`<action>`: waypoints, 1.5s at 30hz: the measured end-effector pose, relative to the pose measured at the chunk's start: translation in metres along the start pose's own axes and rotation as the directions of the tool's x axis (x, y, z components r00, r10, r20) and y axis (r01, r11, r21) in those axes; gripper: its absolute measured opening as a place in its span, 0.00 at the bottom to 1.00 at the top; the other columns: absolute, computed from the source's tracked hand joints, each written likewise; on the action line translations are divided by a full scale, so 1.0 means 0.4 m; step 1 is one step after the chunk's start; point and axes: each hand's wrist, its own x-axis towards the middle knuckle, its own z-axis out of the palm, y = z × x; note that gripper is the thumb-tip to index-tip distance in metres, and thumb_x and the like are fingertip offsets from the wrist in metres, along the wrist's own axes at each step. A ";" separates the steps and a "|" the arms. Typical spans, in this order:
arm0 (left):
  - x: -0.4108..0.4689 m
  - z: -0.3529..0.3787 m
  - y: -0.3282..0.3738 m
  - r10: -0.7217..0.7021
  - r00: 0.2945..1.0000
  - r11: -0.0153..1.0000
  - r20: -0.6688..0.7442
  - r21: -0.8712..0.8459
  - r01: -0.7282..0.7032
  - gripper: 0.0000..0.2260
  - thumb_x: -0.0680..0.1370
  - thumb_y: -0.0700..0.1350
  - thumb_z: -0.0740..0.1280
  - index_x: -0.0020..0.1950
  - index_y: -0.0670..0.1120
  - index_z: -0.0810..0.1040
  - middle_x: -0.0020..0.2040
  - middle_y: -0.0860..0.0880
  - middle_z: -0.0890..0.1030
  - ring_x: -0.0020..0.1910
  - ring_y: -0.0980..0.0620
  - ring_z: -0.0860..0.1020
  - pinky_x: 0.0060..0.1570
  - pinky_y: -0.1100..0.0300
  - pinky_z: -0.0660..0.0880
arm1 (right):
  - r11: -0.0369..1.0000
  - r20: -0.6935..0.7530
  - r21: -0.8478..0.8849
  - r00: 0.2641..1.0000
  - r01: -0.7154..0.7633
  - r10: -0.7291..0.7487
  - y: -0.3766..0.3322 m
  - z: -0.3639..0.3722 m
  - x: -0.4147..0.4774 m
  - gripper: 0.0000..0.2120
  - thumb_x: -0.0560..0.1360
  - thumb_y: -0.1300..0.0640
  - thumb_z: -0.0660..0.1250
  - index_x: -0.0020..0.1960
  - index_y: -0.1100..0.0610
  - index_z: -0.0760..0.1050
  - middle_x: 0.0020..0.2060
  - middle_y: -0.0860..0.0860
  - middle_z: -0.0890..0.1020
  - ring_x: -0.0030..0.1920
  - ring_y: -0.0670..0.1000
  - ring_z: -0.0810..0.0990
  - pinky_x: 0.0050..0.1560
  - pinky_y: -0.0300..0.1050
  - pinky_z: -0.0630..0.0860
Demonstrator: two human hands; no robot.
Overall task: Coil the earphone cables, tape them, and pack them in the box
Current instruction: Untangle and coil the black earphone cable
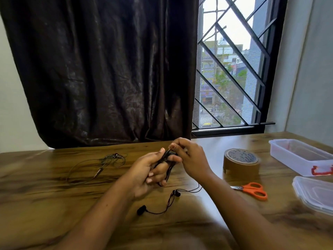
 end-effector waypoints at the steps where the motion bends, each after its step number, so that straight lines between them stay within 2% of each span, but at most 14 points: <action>1: 0.001 0.005 0.000 0.033 0.999 0.999 -0.016 -0.023 -0.033 0.17 0.78 0.50 0.56 0.45 0.41 0.80 0.19 0.52 0.60 0.15 0.58 0.57 0.24 0.62 0.69 | 1.000 0.007 -0.029 1.000 0.004 -0.004 0.004 0.007 -0.003 0.09 0.78 0.53 0.62 0.40 0.44 0.74 0.33 0.43 0.79 0.36 0.41 0.76 0.37 0.38 0.71; 6: 0.021 -0.004 0.005 0.269 0.937 0.955 -0.224 -0.067 -0.290 0.16 0.81 0.45 0.53 0.61 0.38 0.74 0.25 0.50 0.67 0.21 0.56 0.66 0.30 0.61 0.75 | 0.943 0.226 -0.297 0.971 0.149 -0.082 0.008 0.045 -0.032 0.07 0.79 0.52 0.55 0.44 0.47 0.68 0.40 0.47 0.79 0.41 0.53 0.78 0.40 0.54 0.76; 10: 0.030 -0.032 0.005 0.297 0.834 0.928 -0.465 -0.067 -0.367 0.10 0.82 0.40 0.54 0.60 0.43 0.72 0.36 0.45 0.75 0.34 0.51 0.76 0.37 0.58 0.79 | 0.927 0.391 -0.323 0.919 0.192 -0.054 -0.010 0.063 -0.045 0.11 0.81 0.49 0.54 0.53 0.51 0.74 0.46 0.49 0.81 0.44 0.50 0.80 0.43 0.46 0.77; 14: 0.032 -0.034 0.004 0.331 0.754 0.941 -0.567 0.256 -0.221 0.11 0.83 0.40 0.53 0.46 0.52 0.70 0.40 0.46 0.78 0.39 0.49 0.77 0.41 0.57 0.74 | 0.930 0.449 -0.283 0.889 0.233 -0.086 -0.041 0.065 -0.045 0.10 0.81 0.48 0.56 0.47 0.48 0.74 0.41 0.46 0.79 0.40 0.48 0.77 0.37 0.40 0.71; 17: 0.032 -0.063 -0.011 0.433 0.761 0.761 -0.483 0.649 -0.021 0.11 0.83 0.41 0.54 0.62 0.51 0.70 0.44 0.54 0.77 0.42 0.59 0.75 0.43 0.61 0.69 | 0.943 0.498 -0.217 0.859 0.254 -0.117 -0.059 0.051 -0.040 0.07 0.79 0.49 0.60 0.42 0.46 0.70 0.35 0.41 0.74 0.34 0.42 0.73 0.34 0.34 0.66; 19: 0.032 -0.085 -0.019 0.370 0.829 0.662 -0.419 0.745 0.082 0.17 0.82 0.42 0.56 0.71 0.50 0.63 0.49 0.57 0.74 0.48 0.60 0.72 0.49 0.60 0.66 | 0.944 0.497 -0.168 0.851 0.285 -0.168 -0.066 0.041 -0.036 0.06 0.78 0.51 0.62 0.43 0.47 0.73 0.34 0.38 0.72 0.34 0.37 0.71 0.36 0.30 0.63; 21: 0.026 -0.081 -0.021 0.238 0.910 0.703 -0.340 0.706 0.080 0.16 0.82 0.42 0.56 0.70 0.49 0.65 0.58 0.52 0.75 0.55 0.57 0.73 0.54 0.61 0.69 | 0.945 0.437 -0.136 0.874 0.296 -0.211 -0.064 0.033 -0.029 0.05 0.78 0.52 0.63 0.47 0.50 0.78 0.37 0.36 0.73 0.37 0.34 0.72 0.38 0.27 0.64; 22: 0.019 -0.068 -0.018 0.180 0.939 0.735 -0.293 0.675 0.069 0.13 0.82 0.42 0.55 0.66 0.47 0.69 0.57 0.48 0.77 0.52 0.57 0.76 0.52 0.62 0.72 | 0.945 0.394 -0.129 0.890 0.299 -0.228 -0.060 0.029 -0.025 0.06 0.77 0.52 0.64 0.48 0.51 0.79 0.38 0.37 0.74 0.38 0.35 0.73 0.40 0.28 0.65; 24: 0.009 -0.044 -0.017 0.097 0.970 0.789 -0.224 0.612 0.063 0.12 0.83 0.42 0.51 0.55 0.44 0.74 0.42 0.44 0.80 0.36 0.54 0.78 0.40 0.61 0.76 | 0.951 0.302 -0.101 0.920 0.294 -0.252 -0.052 0.021 -0.015 0.06 0.76 0.52 0.64 0.45 0.50 0.79 0.38 0.38 0.76 0.39 0.39 0.75 0.41 0.36 0.73; 27: 0.008 -0.026 -0.019 0.091 0.976 0.883 -0.199 0.470 0.014 0.14 0.83 0.46 0.50 0.55 0.44 0.73 0.28 0.46 0.77 0.25 0.52 0.72 0.41 0.50 0.75 | 0.967 0.159 -0.056 0.959 0.248 -0.237 -0.035 0.006 -0.003 0.05 0.76 0.53 0.66 0.44 0.50 0.80 0.38 0.42 0.80 0.41 0.42 0.79 0.42 0.43 0.77; 32: 0.004 -0.010 0.001 0.079 0.987 0.937 -0.141 0.349 -0.025 0.20 0.82 0.49 0.52 0.52 0.35 0.77 0.22 0.50 0.64 0.19 0.56 0.60 0.29 0.62 0.73 | 0.989 -0.013 0.047 0.990 0.141 -0.141 -0.012 0.001 0.002 0.05 0.72 0.58 0.71 0.39 0.49 0.80 0.34 0.43 0.79 0.38 0.43 0.78 0.38 0.33 0.72; 39: 0.012 -0.018 0.011 0.121 0.990 0.991 -0.078 0.058 -0.117 0.21 0.76 0.51 0.58 0.55 0.34 0.74 0.19 0.51 0.61 0.15 0.57 0.57 0.25 0.62 0.68 | 0.991 0.022 0.133 1.000 -0.012 0.009 0.008 0.020 0.001 0.08 0.77 0.60 0.66 0.40 0.54 0.81 0.35 0.48 0.81 0.38 0.45 0.79 0.38 0.37 0.74; 42: 0.020 -0.011 0.007 0.237 0.965 0.971 -0.114 0.041 -0.234 0.20 0.77 0.48 0.57 0.61 0.36 0.76 0.23 0.49 0.67 0.16 0.58 0.61 0.29 0.62 0.70 | 0.996 0.081 0.084 0.996 -0.039 0.032 0.014 0.039 -0.009 0.16 0.78 0.60 0.64 0.38 0.41 0.76 0.34 0.44 0.80 0.38 0.41 0.78 0.38 0.37 0.72; 45: 0.025 -0.010 0.005 0.341 0.912 0.940 -0.227 0.049 -0.339 0.16 0.80 0.45 0.55 0.63 0.44 0.75 0.30 0.47 0.76 0.21 0.57 0.70 0.32 0.62 0.71 | 0.999 0.260 -0.015 0.964 -0.046 0.049 0.012 0.062 -0.027 0.11 0.78 0.61 0.61 0.42 0.49 0.77 0.38 0.44 0.79 0.40 0.42 0.76 0.39 0.37 0.72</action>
